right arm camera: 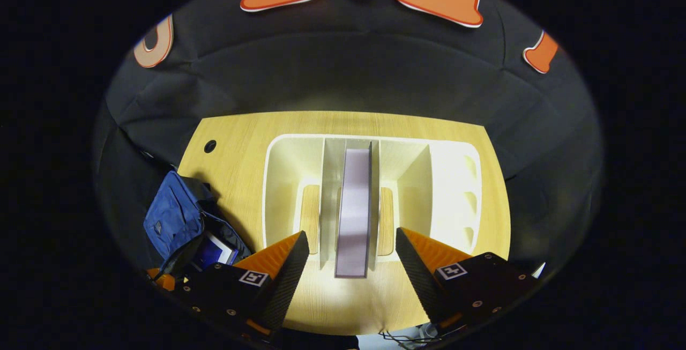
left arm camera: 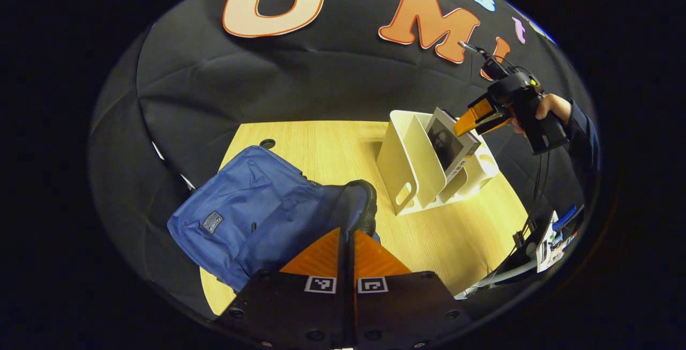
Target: Open the schoolbag, grab two books from the bookshelf and put them into the schoolbag.
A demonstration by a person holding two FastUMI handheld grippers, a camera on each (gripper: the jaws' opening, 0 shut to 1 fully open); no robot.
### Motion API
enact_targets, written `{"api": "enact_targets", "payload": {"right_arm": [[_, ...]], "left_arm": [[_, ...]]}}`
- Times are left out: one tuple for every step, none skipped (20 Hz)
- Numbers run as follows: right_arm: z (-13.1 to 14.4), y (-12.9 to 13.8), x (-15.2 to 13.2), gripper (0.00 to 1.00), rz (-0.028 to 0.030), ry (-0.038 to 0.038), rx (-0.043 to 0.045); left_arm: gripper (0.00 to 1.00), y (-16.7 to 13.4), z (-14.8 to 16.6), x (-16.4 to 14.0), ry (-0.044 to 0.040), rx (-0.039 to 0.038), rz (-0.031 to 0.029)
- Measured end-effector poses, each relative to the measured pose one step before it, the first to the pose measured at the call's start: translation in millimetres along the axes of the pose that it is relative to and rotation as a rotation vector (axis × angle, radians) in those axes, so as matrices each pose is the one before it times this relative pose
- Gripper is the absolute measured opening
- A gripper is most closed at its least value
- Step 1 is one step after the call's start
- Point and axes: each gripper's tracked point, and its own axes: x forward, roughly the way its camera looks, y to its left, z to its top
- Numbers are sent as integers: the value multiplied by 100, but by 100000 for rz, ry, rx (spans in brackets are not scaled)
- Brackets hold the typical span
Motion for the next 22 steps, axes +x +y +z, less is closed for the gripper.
{"api": "enact_targets", "payload": {"right_arm": [[99, 13, 584, 98, -288, 2078, -289], [-33, 119, 473, 97, -361, 2079, -241], [151, -30, 447, 98, -834, 1719, -742], [104, -65, 713, 94, -783, 1399, -1299], [-50, 107, 362, 92, -97, 2256, -530], [-250, 346, 654, 87, 565, 1835, -605], [64, 268, 565, 83, 264, 977, -1017], [19, -718, 513, 75, -3680, 521, -2425], [365, -605, 378, 68, -2587, 163, -377], [-220, 168, 620, 51, 1189, 1407, 1480], [214, 797, -363, 48, 2065, 443, 1765], [-22, 355, 246, 44, 585, 918, 1175], [139, 72, 127, 41, 252, 260, 1149], [-50, -126, 53, 46, 393, 535, 665], [-41, -137, -90, 37, 270, 202, 834], [-50, -217, -214, 36, -184, -170, 476], [113, -253, -273, 36, 204, -965, 178], [69, -117, -566, 34, 1212, -670, 762], [115, 14, -581, 34, 1885, -399, 1264], [-28, -68, -581, 34, 1909, -313, 897], [-22, -82, -688, 26, 1227, -486, 40], [-8, -171, -719, 34, 802, -662, -693]], "left_arm": [[1, 101, -67, 23, 174, -628, -422], [0, 39, -1, 38, -8, -173, -376], [0, 67, -58, 62, -69, -4, -343], [0, 86, 31, 41, -22, -140, -187], [0, 35, -143, 132, 134, -358, -305], [0, -84, -95, 41, 142, -209, -411], [0, 14, -27, 85, 52, -159, -277], [0, -65, -88, 70, 162, -214, -255], [0, 9, -232, 35, 17, -313, -306], [0, -66, -138, 46, 88, -150, -202], [0, 4, -47, 14, -11, -145, -26], [0, 42, -320, -222, 303, -156, -62], [1, -50, -109, -179, 17, -48, 149], [0, 22, -89, 101, -58, 139, -30], [1, -14, 105, 145, -60, -57, 198], [1, -55, 49, 121, -7, -68, -27], [1, -20, -160, 90, 171, -47, 236], [0, -129, -6, 90, 232, 152, 59], [0, -82, -77, -80, 173, 239, 214], [0, -224, -69, 12, 319, 192, 4], [0, -55, 45, 27, 165, 299, 166], [0, -59, 38, 64, 212, 272, 84]]}}
